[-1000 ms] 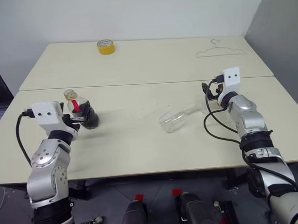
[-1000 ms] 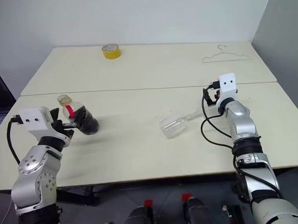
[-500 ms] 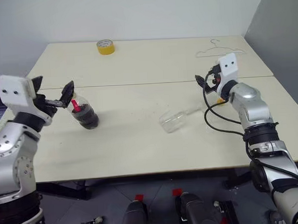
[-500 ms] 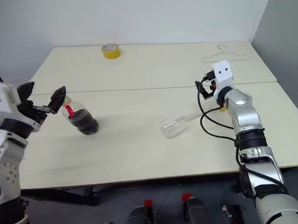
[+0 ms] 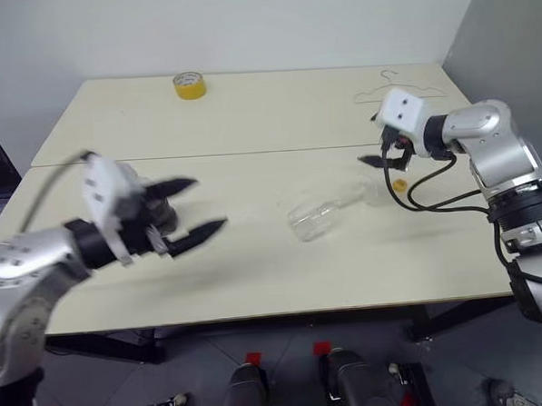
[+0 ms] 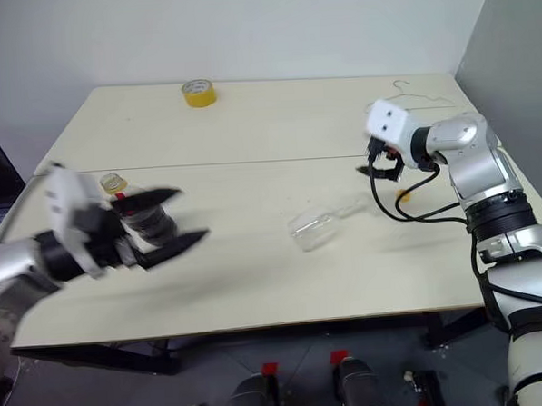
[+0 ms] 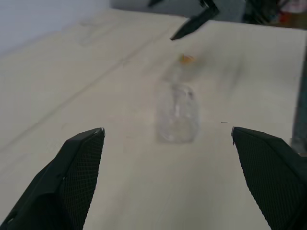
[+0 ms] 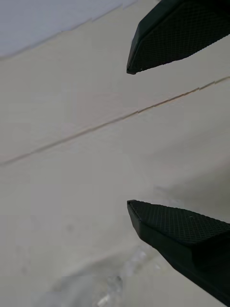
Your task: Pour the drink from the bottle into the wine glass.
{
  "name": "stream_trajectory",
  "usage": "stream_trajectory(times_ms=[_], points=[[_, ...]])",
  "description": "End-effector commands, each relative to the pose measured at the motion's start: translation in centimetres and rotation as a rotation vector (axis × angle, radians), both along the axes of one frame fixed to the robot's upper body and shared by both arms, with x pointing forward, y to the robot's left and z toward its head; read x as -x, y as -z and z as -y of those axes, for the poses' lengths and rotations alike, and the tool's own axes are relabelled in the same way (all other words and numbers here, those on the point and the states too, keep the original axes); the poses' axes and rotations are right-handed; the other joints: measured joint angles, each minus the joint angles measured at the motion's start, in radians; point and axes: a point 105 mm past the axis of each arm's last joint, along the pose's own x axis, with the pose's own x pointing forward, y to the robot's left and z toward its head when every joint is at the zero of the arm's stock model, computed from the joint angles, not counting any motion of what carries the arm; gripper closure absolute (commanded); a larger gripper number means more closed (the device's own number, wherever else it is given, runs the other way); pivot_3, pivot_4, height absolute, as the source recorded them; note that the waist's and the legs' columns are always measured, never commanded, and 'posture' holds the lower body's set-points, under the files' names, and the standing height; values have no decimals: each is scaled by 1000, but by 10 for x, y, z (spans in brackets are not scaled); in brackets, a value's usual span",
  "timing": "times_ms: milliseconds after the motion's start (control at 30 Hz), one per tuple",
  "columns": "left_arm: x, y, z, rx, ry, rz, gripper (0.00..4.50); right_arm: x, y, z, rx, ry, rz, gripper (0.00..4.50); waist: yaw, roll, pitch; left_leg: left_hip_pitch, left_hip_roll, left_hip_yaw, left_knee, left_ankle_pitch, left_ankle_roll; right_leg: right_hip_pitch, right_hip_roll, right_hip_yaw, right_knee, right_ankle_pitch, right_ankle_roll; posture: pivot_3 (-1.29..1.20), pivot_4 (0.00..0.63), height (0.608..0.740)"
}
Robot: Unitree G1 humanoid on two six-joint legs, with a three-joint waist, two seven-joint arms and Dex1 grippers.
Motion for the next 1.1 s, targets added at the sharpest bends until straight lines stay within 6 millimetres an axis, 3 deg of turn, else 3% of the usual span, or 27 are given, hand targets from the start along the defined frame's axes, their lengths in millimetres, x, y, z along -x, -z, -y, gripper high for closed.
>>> stream_trajectory(times_ms=[33,200,467,600,933,1100], points=[[1,15,12,-68,28,-18,24,9,5,-14,135,-147,-18,0,-3,0,0,0,0,0,0,0,0,0,0,0,1,0,0,0,150,740],[-1,27,23,-58,33,-34,24,14,21,-26,220,-246,-72,0,-4,0,0,0,0,0,0,0,0,0,0,0,1,0,0,0,150,740],[-3,34,29,-55,-12,-16,24,7,50,-45,298,-270,-93,0,-4,0,0,0,0,0,1,0,0,0,0,0,2,0,0,0,150,740],[-1,34,28,-52,-15,-15,0,1,60,-45,366,-254,-66,879,-4,0,0,0,-1,0,1,0,0,0,0,0,2,0,0,0,150,740],[-4,35,24,-53,-40,-11,0,0,61,-47,365,-263,-31,4409,-4,0,0,0,-1,0,1,0,0,0,0,0,3,1,1,0,150,740],[-6,36,13,-20,-113,0,0,4,47,-50,133,-229,-43,4403,-3,0,0,0,-1,-1,1,0,0,0,0,0,3,2,2,0,150,740]])
